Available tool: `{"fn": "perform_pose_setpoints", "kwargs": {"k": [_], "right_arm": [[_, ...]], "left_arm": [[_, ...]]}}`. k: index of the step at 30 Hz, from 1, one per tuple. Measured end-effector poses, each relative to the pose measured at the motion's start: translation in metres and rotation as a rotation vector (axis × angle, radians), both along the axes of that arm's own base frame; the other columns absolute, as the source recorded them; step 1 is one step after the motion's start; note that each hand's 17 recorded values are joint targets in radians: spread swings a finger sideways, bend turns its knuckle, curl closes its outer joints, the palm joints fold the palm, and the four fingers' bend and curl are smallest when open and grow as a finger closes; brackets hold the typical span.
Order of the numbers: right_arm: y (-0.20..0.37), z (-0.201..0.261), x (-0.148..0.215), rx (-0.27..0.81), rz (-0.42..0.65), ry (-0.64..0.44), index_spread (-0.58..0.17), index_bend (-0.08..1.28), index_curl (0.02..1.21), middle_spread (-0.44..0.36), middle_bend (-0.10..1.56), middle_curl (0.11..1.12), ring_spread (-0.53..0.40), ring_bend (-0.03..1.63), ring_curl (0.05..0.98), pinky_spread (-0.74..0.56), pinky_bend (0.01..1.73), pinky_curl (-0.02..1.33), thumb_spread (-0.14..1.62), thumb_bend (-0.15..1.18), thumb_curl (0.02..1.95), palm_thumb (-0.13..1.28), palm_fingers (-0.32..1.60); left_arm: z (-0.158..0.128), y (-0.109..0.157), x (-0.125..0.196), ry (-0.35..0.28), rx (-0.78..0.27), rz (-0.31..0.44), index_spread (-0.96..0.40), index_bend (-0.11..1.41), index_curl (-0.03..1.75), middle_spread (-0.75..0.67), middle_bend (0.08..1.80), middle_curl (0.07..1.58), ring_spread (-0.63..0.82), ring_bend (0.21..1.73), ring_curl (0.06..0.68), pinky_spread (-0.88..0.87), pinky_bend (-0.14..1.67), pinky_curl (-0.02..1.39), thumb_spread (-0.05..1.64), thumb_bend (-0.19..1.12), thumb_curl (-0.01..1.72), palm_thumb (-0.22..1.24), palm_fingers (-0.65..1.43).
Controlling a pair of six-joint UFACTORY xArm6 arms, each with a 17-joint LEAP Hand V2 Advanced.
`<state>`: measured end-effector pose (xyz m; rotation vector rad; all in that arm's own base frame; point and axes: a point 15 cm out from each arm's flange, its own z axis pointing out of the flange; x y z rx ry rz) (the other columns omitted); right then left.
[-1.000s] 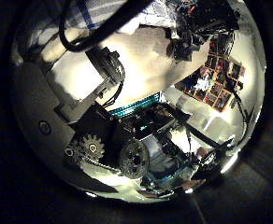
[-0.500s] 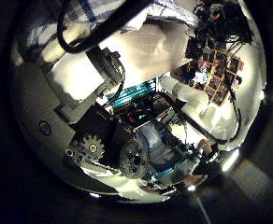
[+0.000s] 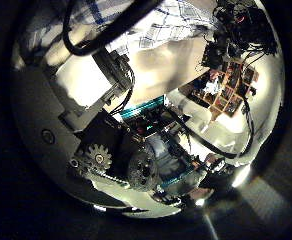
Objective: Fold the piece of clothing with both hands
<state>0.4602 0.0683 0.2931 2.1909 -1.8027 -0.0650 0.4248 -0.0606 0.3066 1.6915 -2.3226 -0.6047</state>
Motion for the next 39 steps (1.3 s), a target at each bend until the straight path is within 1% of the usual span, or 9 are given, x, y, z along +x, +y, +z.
{"fn": "perform_pose_setpoints", "kwargs": {"k": [5, 6, 7, 9, 15, 19, 24, 33, 39], "right_arm": [[-0.002, -0.045, 0.018, -0.037, -0.024, 0.139, -0.339, 1.0, 0.97, -0.202, 1.24, 0.92, -0.225, 1.43, 0.688, -0.19, 1.52, 0.55, 1.26, -0.02, 0.59, 0.89, 0.91], [-0.005, -0.051, 0.02, -0.039, -0.031, 0.148, -0.343, 1.17, 1.02, -0.237, 0.63, 0.83, -0.224, 1.61, 0.746, -0.19, 1.68, 0.62, 1.25, -0.02, 0.58, 0.88, 0.54], [-0.005, -0.056, 0.023, -0.039, -0.031, 0.148, -0.345, 1.05, 0.98, -0.229, 1.15, 0.91, -0.225, 1.47, 0.694, -0.19, 1.55, 0.56, 1.24, -0.02, 0.58, 0.87, 0.9], [-0.007, -0.065, 0.026, -0.039, -0.034, 0.152, -0.344, 1.0, 0.96, -0.223, 1.19, 0.91, -0.222, 1.44, 0.681, -0.21, 1.51, 0.55, 1.23, -0.02, 0.57, 0.86, 0.92], [-0.017, -0.085, 0.032, -0.039, -0.052, 0.164, -0.369, 0.44, 0.82, -0.23, 0.99, 0.82, -0.236, 1.42, 0.656, -0.37, 1.49, 0.56, 1.23, -0.04, 0.52, 0.74, 0.37], [-0.03, -0.084, 0.04, -0.026, -0.072, 0.136, -0.399, 0.31, 0.69, -0.2, 0.75, 0.71, -0.212, 1.25, 0.587, -0.29, 1.35, 0.51, 1.26, -0.05, 0.46, 0.6, 0.01], [-0.058, -0.043, 0.05, 0.005, -0.119, 0.038, -0.417, 0.29, 0.58, -0.171, 0.62, 0.61, -0.147, 1.09, 0.483, -0.07, 1.18, 0.42, 1.28, -0.03, 0.4, 0.48, 0.0], [-0.111, 0.04, 0.041, 0.047, -0.11, -0.098, -0.419, 0.27, 0.49, -0.195, 0.53, 0.51, -0.119, 0.97, 0.4, 0.16, 0.97, 0.31, 1.32, -0.01, 0.36, 0.49, 0.11], [-0.113, 0.031, 0.014, 0.061, -0.032, -0.011, -0.421, 0.23, 0.46, -0.217, 0.49, 0.47, -0.128, 0.9, 0.369, 0.21, 0.91, 0.27, 1.31, -0.01, 0.36, 0.53, 0.13]], "left_arm": [[-0.039, 0.003, 0.033, 0.039, -0.003, 0.012, -0.61, 0.21, 1.52, -0.67, 0.84, 1.24, -0.44, 1.43, 0.533, -0.61, 1.04, 0.78, 1.09, -0.03, 0.54, 0.82, 0.85], [-0.047, 0.004, 0.036, 0.051, -0.002, 0.015, -0.61, 0.21, 1.52, -0.67, 0.84, 1.25, -0.44, 1.44, 0.535, -0.61, 1.03, 0.78, 1.08, -0.03, 0.53, 0.81, 0.84], [-0.053, 0.004, 0.039, 0.054, -0.003, 0.017, -0.6, 0.2, 1.52, -0.67, 0.85, 1.25, -0.44, 1.43, 0.533, -0.62, 1.03, 0.79, 1.08, -0.02, 0.53, 0.81, 0.84], [-0.062, 0.006, 0.046, 0.045, -0.008, 0.021, -0.59, 0.2, 1.52, -0.67, 0.85, 1.24, -0.44, 1.42, 0.533, -0.62, 1.0, 0.79, 1.08, -0.02, 0.52, 0.79, 0.81], [-0.081, 0.013, 0.06, 0.024, -0.016, 0.034, -0.57, 0.22, 1.44, -0.64, 0.82, 1.18, -0.44, 1.23, 0.498, -0.59, 0.81, 0.79, 1.06, -0.03, 0.5, 0.73, 0.48], [-0.083, 0.019, 0.068, -0.002, -0.038, 0.049, -0.5, 0.17, 1.3, -0.48, 0.46, 1.06, -0.32, 1.11, 0.469, -0.46, 0.75, 0.81, 1.06, -0.04, 0.47, 0.66, 0.06], [-0.055, 0.026, 0.075, -0.074, -0.105, 0.081, -0.33, 0.12, 1.07, -0.13, 0.16, 0.85, -0.06, 1.0, 0.397, -0.18, 0.6, 0.76, 1.08, -0.04, 0.42, 0.54, -0.12], [0.036, 0.05, 0.07, -0.252, -0.174, 0.111, -0.11, 0.15, 0.74, 0.24, 0.14, 0.57, 0.21, 0.85, 0.321, 0.21, 0.46, 0.62, 1.09, -0.02, 0.38, 0.48, -0.07], [0.042, 0.054, 0.03, -0.189, -0.182, 0.086, -0.06, 0.16, 0.61, 0.27, 0.16, 0.47, 0.26, 0.81, 0.296, 0.29, 0.43, 0.56, 1.1, -0.02, 0.37, 0.48, -0.03]]}}
